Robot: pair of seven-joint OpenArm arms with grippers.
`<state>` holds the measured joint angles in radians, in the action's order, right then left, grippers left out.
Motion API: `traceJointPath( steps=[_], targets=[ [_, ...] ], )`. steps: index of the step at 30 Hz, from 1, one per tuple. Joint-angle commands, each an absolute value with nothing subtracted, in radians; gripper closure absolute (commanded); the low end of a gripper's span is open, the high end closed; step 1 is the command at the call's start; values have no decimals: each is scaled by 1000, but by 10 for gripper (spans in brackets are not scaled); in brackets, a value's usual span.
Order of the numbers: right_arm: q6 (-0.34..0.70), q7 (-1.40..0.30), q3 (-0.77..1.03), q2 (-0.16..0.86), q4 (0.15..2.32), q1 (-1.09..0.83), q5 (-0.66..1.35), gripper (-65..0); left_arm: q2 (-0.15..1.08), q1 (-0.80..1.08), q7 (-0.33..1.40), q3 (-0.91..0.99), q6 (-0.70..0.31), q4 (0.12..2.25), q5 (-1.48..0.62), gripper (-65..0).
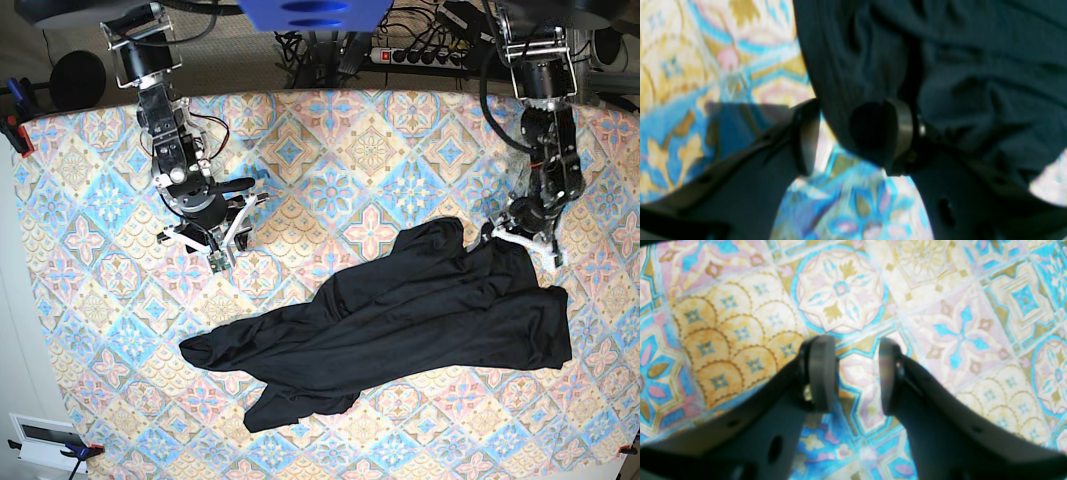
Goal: Layout the t-shirt on the table in an organized manner, then fold the t-shirt properly
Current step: 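Release the shirt with the left gripper and regrasp a sleeve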
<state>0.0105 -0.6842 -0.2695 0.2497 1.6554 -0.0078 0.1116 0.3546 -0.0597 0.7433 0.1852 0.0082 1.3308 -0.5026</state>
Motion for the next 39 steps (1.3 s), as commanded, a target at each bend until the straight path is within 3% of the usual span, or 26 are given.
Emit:
traceJointPath(
  steps=[1, 4, 11, 18, 26, 32, 39],
  targets=[
    [7, -664, -266, 255, 1676, 8, 111, -210, 355, -79, 766, 162, -1, 1337, -515, -178],
    [7, -664, -266, 255, 1676, 8, 111, -209, 355, -119, 766, 151, -1, 1340, -510, 0],
    [7, -664, -265, 255, 1687, 7, 111, -209, 420, -170, 823, 222, -1, 1546, -527, 0],
    [7, -664, -325, 249, 1701, 7, 111, -210, 542, -171, 955, 486, -2, 1810, -727, 0],
    [59, -664, -397, 165, 1675, 15, 111, -210, 667, -170, 951, 748, -2, 1666, -796, 0],
    [87, -664, -435, 139, 1587, 82, 113, -209, 694, -166, 947, 776, -2, 1431, -796, 0],
    [87, -664, -432, 124, 1477, 206, 113, -207, 691, -87, 832, 773, -1, 1408, -792, 0]
  ],
)
